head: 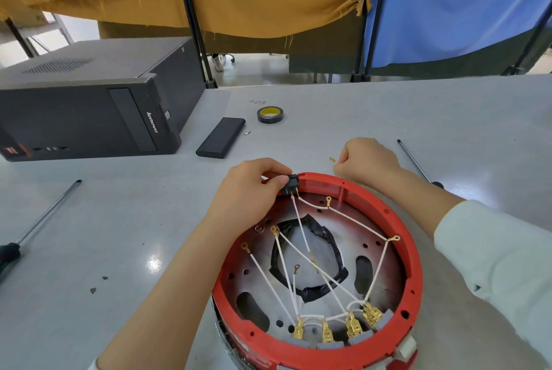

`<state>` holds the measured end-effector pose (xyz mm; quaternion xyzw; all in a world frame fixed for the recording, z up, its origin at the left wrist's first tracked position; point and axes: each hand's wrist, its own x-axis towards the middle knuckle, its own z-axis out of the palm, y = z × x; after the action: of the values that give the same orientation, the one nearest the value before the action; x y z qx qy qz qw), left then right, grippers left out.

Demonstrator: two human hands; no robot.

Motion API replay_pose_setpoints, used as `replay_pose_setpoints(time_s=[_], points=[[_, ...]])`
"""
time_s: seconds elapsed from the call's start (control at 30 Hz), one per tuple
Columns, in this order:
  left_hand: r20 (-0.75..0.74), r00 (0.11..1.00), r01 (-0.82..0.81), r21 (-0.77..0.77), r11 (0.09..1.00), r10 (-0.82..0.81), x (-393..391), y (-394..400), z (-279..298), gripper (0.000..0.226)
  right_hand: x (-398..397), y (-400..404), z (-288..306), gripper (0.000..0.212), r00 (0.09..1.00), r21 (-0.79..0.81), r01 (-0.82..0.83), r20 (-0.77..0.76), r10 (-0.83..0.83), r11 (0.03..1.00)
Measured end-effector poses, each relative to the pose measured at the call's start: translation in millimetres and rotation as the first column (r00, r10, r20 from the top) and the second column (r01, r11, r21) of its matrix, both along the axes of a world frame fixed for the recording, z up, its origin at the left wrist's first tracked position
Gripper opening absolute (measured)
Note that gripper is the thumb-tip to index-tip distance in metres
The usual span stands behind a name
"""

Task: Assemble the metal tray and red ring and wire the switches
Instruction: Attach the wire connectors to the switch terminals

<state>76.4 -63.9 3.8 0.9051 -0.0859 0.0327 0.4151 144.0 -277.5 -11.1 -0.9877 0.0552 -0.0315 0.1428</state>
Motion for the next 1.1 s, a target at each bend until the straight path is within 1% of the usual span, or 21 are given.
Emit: replay_pose_setpoints(time_s=[0.07, 0.1, 0.13, 0.2, 0.23, 0.27, 0.3, 0.37, 0.43, 0.5, 0.6, 0.67, 0.77, 0.87, 1.1], points=[[0.005, 1.0, -0.004, 0.007, 1.0, 0.004, -0.1, -0.1, 0.3, 0.017, -2.6, 2.5, 13.8, 0.011, 0.997, 0.136, -0.02, 0.081, 0.009, 0.99], [0.006, 1.0, -0.007, 0.01, 1.0, 0.007, -0.2, -0.2, 0.2, 0.017, -5.4, 4.4, 23.2, 0.007, 0.992, 0.211, -0.05, 0.124, 0.024, 0.976], [0.007, 1.0, -0.009, 0.014, 1.0, 0.008, -0.3, -0.3, 0.2, 0.017, -9.5, 6.7, 33.9, 0.006, 0.985, 0.276, -0.093, 0.166, 0.048, 0.957], [0.008, 1.0, -0.006, 0.018, 1.0, 0.006, -0.1, 0.1, 0.0, 0.017, -23.2, 12.4, 56.1, 0.021, 0.966, 0.369, -0.189, 0.236, 0.105, 0.91], [0.01, 1.0, -0.001, 0.019, 1.0, 0.001, 0.2, 0.3, 0.1, 0.017, -32.5, 16.1, 66.3, 0.024, 0.954, 0.4, -0.235, 0.268, 0.132, 0.886], [0.013, 1.0, 0.005, 0.021, 1.0, -0.005, 0.5, 0.7, 0.1, 0.017, -42.5, 20.7, 74.4, 0.021, 0.945, 0.43, -0.271, 0.287, 0.154, 0.861], [0.018, 1.0, 0.01, 0.021, 1.0, -0.01, 1.1, 1.2, 0.1, 0.017, -53.1, 26.0, 79.9, 0.016, 0.944, 0.463, -0.292, 0.28, 0.174, 0.837], [0.031, 0.999, 0.016, 0.019, 1.0, -0.016, 1.6, 2.1, 0.4, 0.016, -74.5, 37.8, 81.6, 0.007, 0.954, 0.539, -0.297, 0.201, 0.222, 0.788], [0.037, 0.999, 0.017, 0.007, 1.0, -0.017, 1.6, 2.1, 1.2, 0.016, -92.1, 48.9, 71.7, 0.01, 0.959, 0.586, -0.276, 0.114, 0.259, 0.762], [0.032, 0.999, 0.013, -0.013, 1.0, -0.013, 1.7, 1.8, 1.0, 0.015, -101.4, 56.9, 56.5, 0.014, 0.968, 0.571, -0.233, 0.062, 0.242, 0.787], [0.031, 0.999, -0.006, -0.021, 1.0, 0.007, 1.5, 1.8, 0.5, 0.015, -104.1, 64.1, 39.6, 0.016, 0.983, 0.498, -0.168, 0.024, 0.181, 0.85], [0.032, 0.999, -0.007, -0.026, 1.0, 0.008, 1.5, 1.6, 0.7, 0.015, -104.2, 68.1, 34.6, 0.017, 0.986, 0.477, -0.153, 0.021, 0.164, 0.865], [0.032, 0.999, 0.001, -0.046, 0.999, 0.001, 1.1, 1.5, 1.6, 0.015, -104.6, 74.5, 30.1, 0.016, 0.986, 0.416, -0.165, 0.06, 0.154, 0.894], [0.036, 0.999, -0.005, -0.045, 0.999, 0.007, 0.8, 0.6, 1.6, 0.016, -102.4, 79.4, 27.8, 0.015, 0.984, 0.412, -0.174, 0.094, 0.149, 0.894], [0.044, 0.999, 0.003, -0.034, 0.999, -0.001, 3.6, 0.4, -1.2, 0.017, -98.6, 81.5, 22.4, 0.013, 0.985, 0.458, -0.17, 0.085, 0.147, 0.872]])
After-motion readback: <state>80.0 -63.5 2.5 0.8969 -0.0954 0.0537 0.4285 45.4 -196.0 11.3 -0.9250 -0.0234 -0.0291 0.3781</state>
